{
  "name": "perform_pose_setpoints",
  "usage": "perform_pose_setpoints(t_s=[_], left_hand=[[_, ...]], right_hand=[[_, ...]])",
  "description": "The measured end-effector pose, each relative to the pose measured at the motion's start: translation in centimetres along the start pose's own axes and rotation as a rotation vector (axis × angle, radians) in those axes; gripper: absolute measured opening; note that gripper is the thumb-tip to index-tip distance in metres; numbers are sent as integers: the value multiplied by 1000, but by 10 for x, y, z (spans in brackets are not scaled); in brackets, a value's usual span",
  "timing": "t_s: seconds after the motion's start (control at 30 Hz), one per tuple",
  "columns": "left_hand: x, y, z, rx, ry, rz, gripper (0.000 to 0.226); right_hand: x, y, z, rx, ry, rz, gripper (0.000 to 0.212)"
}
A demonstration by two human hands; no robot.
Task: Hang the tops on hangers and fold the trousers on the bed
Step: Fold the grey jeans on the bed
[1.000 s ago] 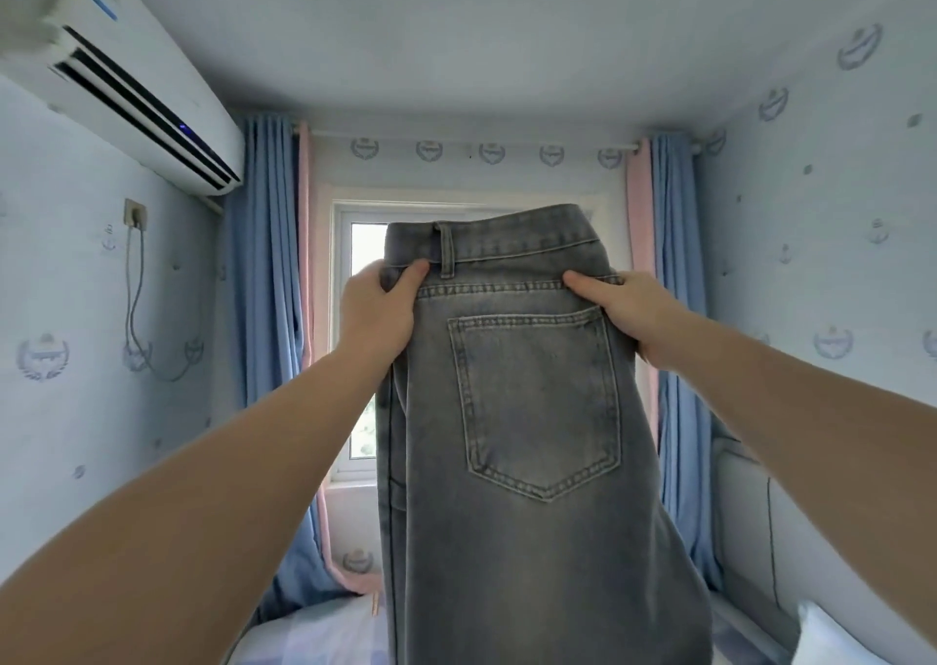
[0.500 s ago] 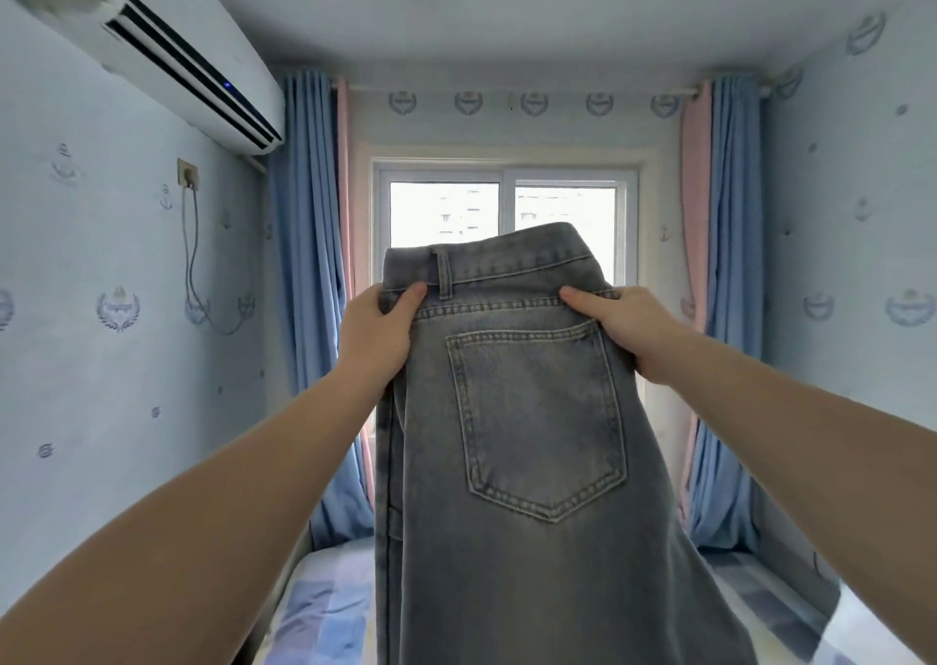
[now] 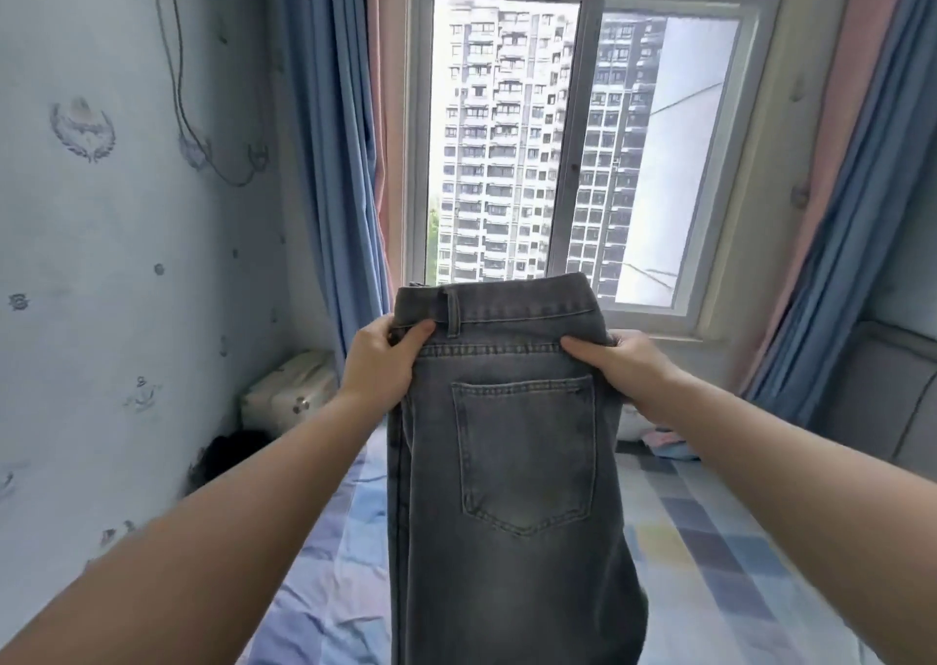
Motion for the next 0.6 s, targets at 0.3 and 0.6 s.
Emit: perform_pose_setpoints(t_s=[0.3,0.6], left_hand=[[-54,-313,97,288,-55,339,41],[-124,-587,168,513,65,332,22]], right_hand=[[-198,217,154,-220,43,-279,19],[-379,436,290,-337,157,-249,15]])
Point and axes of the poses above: each hand's wrist, its own z-axis towards the middle knuckle, its own x-axis out of the back of the hand, y = z × x, the point moved 2 cm from there along z, towards the middle knuckle, and after that the axes turned 12 degrees about y, right-handed, at the moved point
